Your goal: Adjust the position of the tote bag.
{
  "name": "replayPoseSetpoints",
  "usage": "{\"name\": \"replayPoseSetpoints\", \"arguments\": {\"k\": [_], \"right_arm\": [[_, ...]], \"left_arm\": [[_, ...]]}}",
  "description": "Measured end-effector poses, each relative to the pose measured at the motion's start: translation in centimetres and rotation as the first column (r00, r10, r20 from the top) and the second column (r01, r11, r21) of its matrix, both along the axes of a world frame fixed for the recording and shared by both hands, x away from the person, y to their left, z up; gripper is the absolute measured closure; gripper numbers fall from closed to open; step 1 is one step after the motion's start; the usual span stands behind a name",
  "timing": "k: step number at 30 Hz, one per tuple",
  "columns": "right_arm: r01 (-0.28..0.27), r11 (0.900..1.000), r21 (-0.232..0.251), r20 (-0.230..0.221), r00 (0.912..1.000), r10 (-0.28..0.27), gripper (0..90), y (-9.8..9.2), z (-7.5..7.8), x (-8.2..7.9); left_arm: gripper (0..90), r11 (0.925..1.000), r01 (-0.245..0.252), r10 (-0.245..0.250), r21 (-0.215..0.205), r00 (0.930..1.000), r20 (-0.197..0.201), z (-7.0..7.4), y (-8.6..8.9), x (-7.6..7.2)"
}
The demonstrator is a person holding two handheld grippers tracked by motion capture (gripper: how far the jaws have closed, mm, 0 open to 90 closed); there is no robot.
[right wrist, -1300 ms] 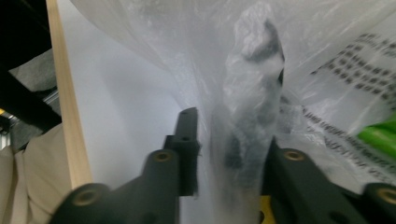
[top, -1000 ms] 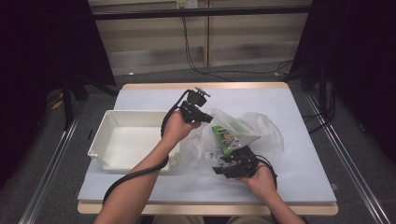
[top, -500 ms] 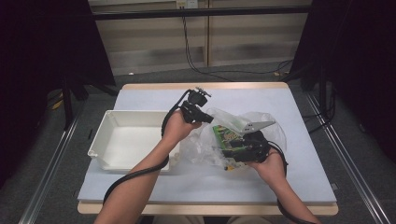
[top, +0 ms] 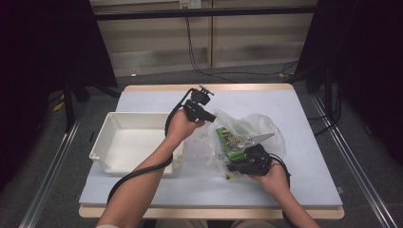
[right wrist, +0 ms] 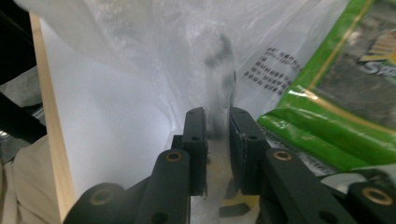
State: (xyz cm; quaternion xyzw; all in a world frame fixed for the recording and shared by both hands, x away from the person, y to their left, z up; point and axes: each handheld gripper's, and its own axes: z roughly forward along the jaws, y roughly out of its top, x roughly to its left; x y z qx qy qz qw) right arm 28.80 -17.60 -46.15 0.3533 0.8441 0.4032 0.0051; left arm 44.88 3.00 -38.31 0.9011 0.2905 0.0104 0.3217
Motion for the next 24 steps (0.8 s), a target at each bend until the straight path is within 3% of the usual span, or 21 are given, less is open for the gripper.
{"name": "replayPoseSetpoints", "arguments": {"k": [8, 14, 18, 21, 24], "right_arm": [[-0.021, 1.000, -0.008, -0.008, 0.9997, 0.021, 81.4, 0.1, -0.5, -0.2], [-0.032, 0.998, -0.047, -0.033, 0.9990, 0.031, 85.5, -0.2, -1.1, -0.4], [-0.029, 0.998, -0.048, -0.035, 0.9990, 0.027, 84.9, -0.3, -1.1, -0.6], [-0.005, 1.000, -0.023, -0.005, 1.0000, 0.005, 76.0, -0.5, -0.3, -0.7], [0.005, 1.000, -0.021, 0.010, 0.9999, -0.004, 73.6, -0.7, 0.3, -0.7]], "left_arm": [[89.9, 0.9996, -0.027, 0.027, 0.002, 0.9996, -0.007, -0.8, -0.3, 1.5], [89.9, 0.9989, -0.047, 0.047, 0.005, 0.9988, -0.008, -1.0, 0.1, 2.6], [89.8, 0.9983, -0.058, 0.058, -0.006, 0.9981, -0.020, -1.1, 0.5, 2.6], [89.5, 0.9994, -0.027, 0.026, -0.022, 0.9994, -0.024, -0.7, 0.6, 1.8], [89.3, 0.9999, 0.000, 0.000, -0.016, 0.9998, -0.020, -0.3, 0.7, 1.1]]}}
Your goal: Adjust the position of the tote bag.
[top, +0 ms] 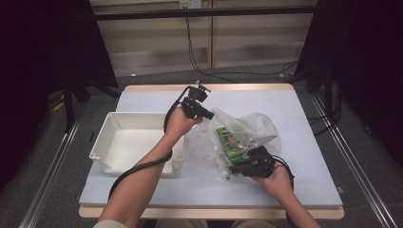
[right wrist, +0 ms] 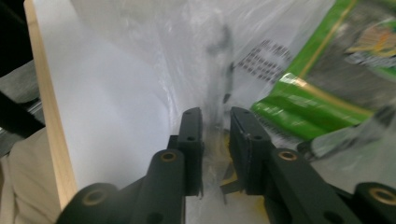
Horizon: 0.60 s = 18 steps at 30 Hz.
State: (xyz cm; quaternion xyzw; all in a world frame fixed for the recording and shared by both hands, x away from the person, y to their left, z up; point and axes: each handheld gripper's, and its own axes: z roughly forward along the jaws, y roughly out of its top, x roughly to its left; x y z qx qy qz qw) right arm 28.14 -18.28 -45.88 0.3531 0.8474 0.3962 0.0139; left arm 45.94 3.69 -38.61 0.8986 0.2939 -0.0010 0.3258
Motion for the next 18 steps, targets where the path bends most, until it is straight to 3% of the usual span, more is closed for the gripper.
{"name": "replayPoseSetpoints", "arguments": {"k": [3, 6, 18], "right_arm": [[0.045, 0.999, 0.000, 0.047, 0.9979, -0.045, 67.1, -0.8, 1.4, 0.1], [0.059, 0.998, -0.003, 0.053, 0.9969, -0.058, 65.0, -1.2, 1.9, 0.1], [0.128, 0.991, -0.024, 0.085, 0.9884, -0.126, 66.4, -3.2, 3.6, 1.4]], "left_arm": [[87.9, 0.9999, 0.005, -0.005, -0.012, 0.9999, -0.011, 0.2, 0.2, -0.6], [85.8, 0.9998, 0.006, -0.007, -0.017, 0.9998, -0.020, 0.1, 0.1, -0.9], [56.9, 0.9987, 0.050, -0.050, -0.006, 0.9987, -0.012, 1.5, -0.1, -2.2]]}}
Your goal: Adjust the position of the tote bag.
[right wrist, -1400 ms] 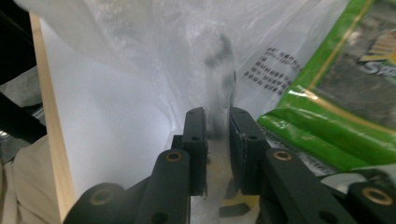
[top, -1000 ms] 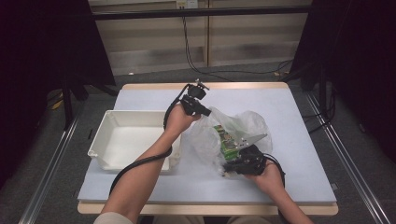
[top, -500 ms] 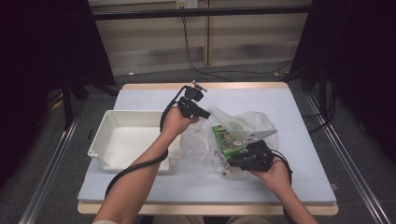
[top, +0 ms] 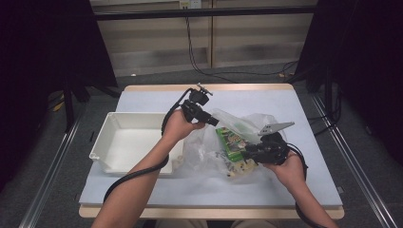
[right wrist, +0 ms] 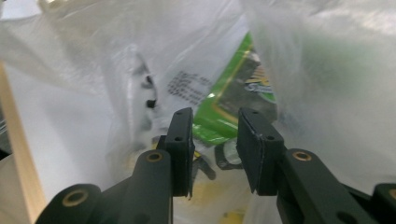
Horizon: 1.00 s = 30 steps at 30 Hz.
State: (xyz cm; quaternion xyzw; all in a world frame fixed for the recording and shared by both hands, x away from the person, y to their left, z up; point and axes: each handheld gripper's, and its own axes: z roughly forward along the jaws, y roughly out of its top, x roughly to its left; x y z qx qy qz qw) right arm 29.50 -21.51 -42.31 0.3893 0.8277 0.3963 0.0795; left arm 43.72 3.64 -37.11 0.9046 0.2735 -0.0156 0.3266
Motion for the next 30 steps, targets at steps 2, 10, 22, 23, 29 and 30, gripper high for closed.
{"name": "replayPoseSetpoints", "arguments": {"k": [2, 10, 22, 23, 29, 30], "right_arm": [[0.021, 1.000, 0.005, 0.006, 0.9998, -0.021, 67.1, -0.3, 0.2, 0.2], [0.045, 0.999, 0.007, -0.008, 0.9990, -0.045, 68.7, -1.1, 1.0, 0.8], [0.051, 0.998, 0.029, -0.039, 0.9980, -0.050, 88.9, -0.9, 0.2, 1.9], [0.051, 0.998, 0.029, -0.039, 0.9980, -0.050, 88.9, -0.9, 0.2, 1.9], [0.055, 0.998, 0.018, -0.024, 0.9982, -0.055, 81.9, -1.5, 0.4, 1.6], [0.087, 0.996, 0.006, -0.002, 0.9962, -0.087, 72.4, -2.1, 0.7, 1.3]], "left_arm": [[56.0, 0.9999, 0.000, 0.000, -0.011, 1.0000, 0.004, 0.1, 0.0, -0.2], [50.1, 0.9997, 0.008, -0.008, -0.023, 0.9998, 0.016, 1.3, 0.5, -1.0], [44.4, 0.9948, 0.101, -0.100, -0.012, 0.9937, 0.050, 0.5, -2.1, -1.9], [50.9, 0.9948, 0.101, -0.100, -0.012, 0.9937, 0.050, 0.5, -2.1, -1.9], [89.0, 0.9953, 0.090, -0.090, -0.037, 0.9959, 0.013, -0.7, -2.4, -1.4], [89.8, 0.9949, 0.094, -0.094, -0.037, 0.9955, 0.011, -0.7, -2.4, -1.4]]}}
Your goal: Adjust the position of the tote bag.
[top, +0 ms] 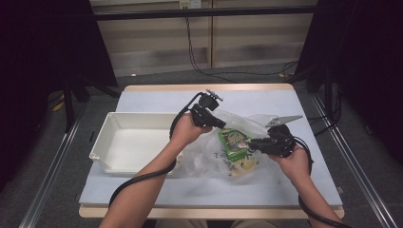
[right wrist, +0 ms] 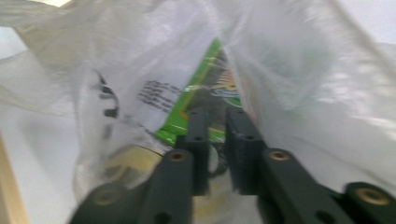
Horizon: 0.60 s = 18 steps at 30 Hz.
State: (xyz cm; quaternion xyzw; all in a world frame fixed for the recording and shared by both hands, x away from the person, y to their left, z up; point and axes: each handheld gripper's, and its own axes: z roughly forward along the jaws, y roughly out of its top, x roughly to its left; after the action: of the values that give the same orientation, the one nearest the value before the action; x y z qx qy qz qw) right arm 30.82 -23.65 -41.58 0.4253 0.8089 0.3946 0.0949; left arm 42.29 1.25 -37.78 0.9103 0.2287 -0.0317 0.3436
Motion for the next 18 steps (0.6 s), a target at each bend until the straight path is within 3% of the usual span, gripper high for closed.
{"name": "replayPoseSetpoints", "arguments": {"k": [2, 3, 4, 7, 8, 10, 12, 14, 15, 16, 18], "right_arm": [[0.017, 1.000, -0.007, 0.013, 0.9998, -0.016, 68.2, -0.3, 0.1, -0.1], [0.038, 0.999, -0.010, 0.023, 0.9990, -0.037, 61.3, -0.8, 0.2, 0.0], [0.038, 0.999, -0.010, 0.023, 0.9990, -0.037, 61.3, -0.8, 0.2, 0.0], [0.060, 0.997, -0.049, 0.041, 0.9975, -0.058, 47.9, -0.4, -0.1, 0.3], [0.060, 0.997, -0.049, 0.041, 0.9975, -0.058, 47.9, -0.4, -0.1, 0.3], [0.052, 0.996, -0.077, 0.028, 0.9983, -0.050, 51.2, -0.1, -0.6, 0.4], [0.054, 0.990, -0.127, -0.004, 0.9985, -0.055, 61.7, 0.0, -1.7, 0.4], [0.050, 0.991, -0.121, -0.027, 0.9982, -0.053, 65.2, -0.2, -2.2, 0.4], [0.054, 0.988, -0.144, -0.048, 0.9970, -0.061, 73.9, -0.4, -2.8, 0.2], [0.054, 0.988, -0.144, -0.048, 0.9970, -0.061, 73.9, -0.4, -2.8, 0.2], [0.051, 0.988, -0.148, -0.088, 0.9940, -0.065, 87.9, -0.8, -3.7, 0.0]], "left_arm": [[90.0, 1.0000, 0.005, -0.005, 0.003, 0.9999, -0.010, 0.0, 0.0, -0.1], [90.0, 0.9998, 0.010, -0.010, -0.015, 0.9998, -0.020, 0.1, 0.1, -0.1], [90.0, 0.9998, 0.010, -0.010, -0.015, 0.9998, -0.020, 0.1, 0.1, -0.1], [90.0, 1.0000, -0.002, 0.002, -0.002, 0.9996, -0.027, -0.1, 0.2, -0.1], [90.0, 1.0000, -0.002, 0.002, -0.002, 0.9996, -0.027, -0.1, 0.2, -0.1], [90.0, 1.0000, 0.001, -0.001, 0.007, 0.9996, -0.028, -0.3, 0.3, 0.0], [90.0, 1.0000, -0.006, 0.006, 0.006, 0.9994, -0.034, -0.8, 0.4, 0.1], [90.0, 0.9998, -0.019, 0.020, 0.011, 0.9990, -0.040, -0.8, 0.4, 0.1], [90.0, 0.9995, -0.031, 0.031, 0.011, 0.9990, -0.033, -1.0, 0.5, 0.2], [90.0, 0.9995, -0.031, 0.031, 0.011, 0.9990, -0.033, -1.0, 0.5, 0.2], [90.0, 0.9991, -0.041, 0.042, 0.013, 0.9986, -0.033, -1.1, 0.5, 0.4]]}}
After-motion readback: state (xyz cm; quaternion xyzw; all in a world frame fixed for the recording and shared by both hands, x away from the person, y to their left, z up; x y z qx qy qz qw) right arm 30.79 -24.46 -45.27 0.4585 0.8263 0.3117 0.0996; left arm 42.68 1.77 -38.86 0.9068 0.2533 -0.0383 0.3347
